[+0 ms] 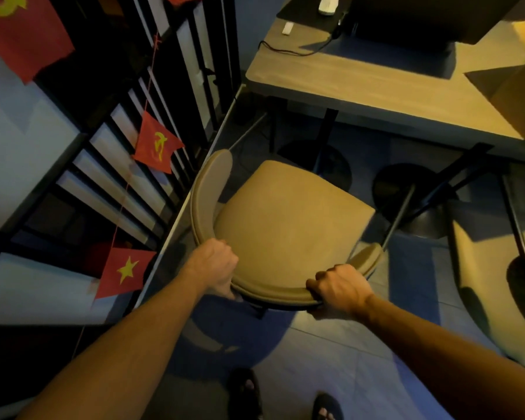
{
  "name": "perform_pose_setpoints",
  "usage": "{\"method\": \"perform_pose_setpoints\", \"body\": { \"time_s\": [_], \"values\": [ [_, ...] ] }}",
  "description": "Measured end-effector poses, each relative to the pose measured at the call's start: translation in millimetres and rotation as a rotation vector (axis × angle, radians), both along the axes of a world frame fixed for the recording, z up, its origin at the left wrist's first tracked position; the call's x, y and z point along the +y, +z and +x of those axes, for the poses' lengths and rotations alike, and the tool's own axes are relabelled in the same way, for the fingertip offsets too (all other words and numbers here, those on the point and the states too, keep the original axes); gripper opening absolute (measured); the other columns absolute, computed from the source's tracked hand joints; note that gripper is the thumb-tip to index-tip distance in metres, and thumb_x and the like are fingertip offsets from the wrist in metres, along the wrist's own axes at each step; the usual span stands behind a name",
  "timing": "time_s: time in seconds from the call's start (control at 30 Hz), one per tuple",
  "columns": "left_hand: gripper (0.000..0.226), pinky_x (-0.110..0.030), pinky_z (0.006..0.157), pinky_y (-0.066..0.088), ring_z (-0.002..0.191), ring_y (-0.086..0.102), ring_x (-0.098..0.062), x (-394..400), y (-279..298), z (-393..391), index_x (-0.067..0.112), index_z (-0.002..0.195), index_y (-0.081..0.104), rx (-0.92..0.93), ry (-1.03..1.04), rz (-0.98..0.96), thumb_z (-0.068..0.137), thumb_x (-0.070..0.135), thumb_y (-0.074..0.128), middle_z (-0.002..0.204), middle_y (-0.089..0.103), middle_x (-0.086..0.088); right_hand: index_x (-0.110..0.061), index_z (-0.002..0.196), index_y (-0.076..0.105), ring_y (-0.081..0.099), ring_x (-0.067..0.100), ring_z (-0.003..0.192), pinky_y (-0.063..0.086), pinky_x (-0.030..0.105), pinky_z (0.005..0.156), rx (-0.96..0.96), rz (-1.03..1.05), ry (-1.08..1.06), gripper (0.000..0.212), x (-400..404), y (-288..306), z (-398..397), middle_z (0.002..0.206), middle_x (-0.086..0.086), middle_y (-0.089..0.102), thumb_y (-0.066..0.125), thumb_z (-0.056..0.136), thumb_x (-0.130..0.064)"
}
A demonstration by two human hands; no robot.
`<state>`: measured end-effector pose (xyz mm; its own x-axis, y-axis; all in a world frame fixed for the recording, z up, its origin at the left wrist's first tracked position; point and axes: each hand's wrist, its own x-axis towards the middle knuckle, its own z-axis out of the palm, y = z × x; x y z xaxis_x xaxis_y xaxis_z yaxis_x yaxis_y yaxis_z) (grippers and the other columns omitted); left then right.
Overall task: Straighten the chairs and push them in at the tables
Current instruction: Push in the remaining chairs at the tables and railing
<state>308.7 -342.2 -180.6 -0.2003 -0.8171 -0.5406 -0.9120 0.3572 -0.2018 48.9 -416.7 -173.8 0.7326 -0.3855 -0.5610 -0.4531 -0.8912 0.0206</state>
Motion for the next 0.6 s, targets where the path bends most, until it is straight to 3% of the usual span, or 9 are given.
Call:
{"method": "perform_pose_setpoints", "body": {
  "time_s": [0.23, 0.33, 0.47, 0.6],
  "values": [
    [0.071, -0.031, 0.067, 0.042, 0.082, 0.064, -0.025, 8.1, 3.6, -91.0, 0.018, 0.081, 0.064, 0.078, 0.192, -0.031, 0.072, 0.087, 0.048, 0.086, 0.070, -0.006, -0.026, 0.115, 0.057, 0.058, 0.024, 0.100, 0.038, 0.043, 0.095, -0.001, -0.123, 0.017, 0.048, -31.5, -1.8, -60.5, 0.108, 0.001, 0.063, 0.061, 0.078, -0.056],
    [0.072, -0.036, 0.082, 0.042, 0.093, 0.061, -0.027, 8.3, -4.2, -101.3, 0.017, 0.085, 0.066, 0.115, 0.227, -0.056, 0.072, 0.086, 0.049, 0.091, 0.070, -0.007, -0.025, 0.117, 0.055, 0.057, 0.027, 0.104, 0.035, 0.045, 0.095, -0.033, -0.144, -0.020, 0.048, -25.1, 3.5, -64.3, 0.111, 0.002, 0.063, 0.060, 0.080, -0.055],
    [0.080, -0.045, 0.105, 0.032, 0.116, 0.051, -0.028, 5.9, -11.8, -94.4, 0.018, 0.115, 0.065, 0.134, 0.207, -0.039, 0.072, 0.083, 0.050, 0.113, 0.067, -0.007, -0.022, 0.119, 0.054, 0.058, 0.029, 0.102, 0.037, 0.045, 0.093, -0.110, -0.073, -0.093, 0.051, 7.8, -7.2, -43.7, 0.111, 0.007, 0.064, 0.062, 0.083, -0.057],
    [0.069, -0.037, 0.081, 0.049, 0.092, 0.063, -0.028, -0.4, -9.9, -94.7, 0.018, 0.102, 0.067, 0.191, 0.238, 0.014, 0.075, 0.079, 0.053, 0.096, 0.070, -0.007, -0.020, 0.116, 0.055, 0.058, 0.031, 0.100, 0.036, 0.044, 0.090, -0.155, -0.080, -0.159, 0.048, 16.3, -12.9, -32.1, 0.111, 0.010, 0.063, 0.058, 0.086, -0.057]
  ]
}}
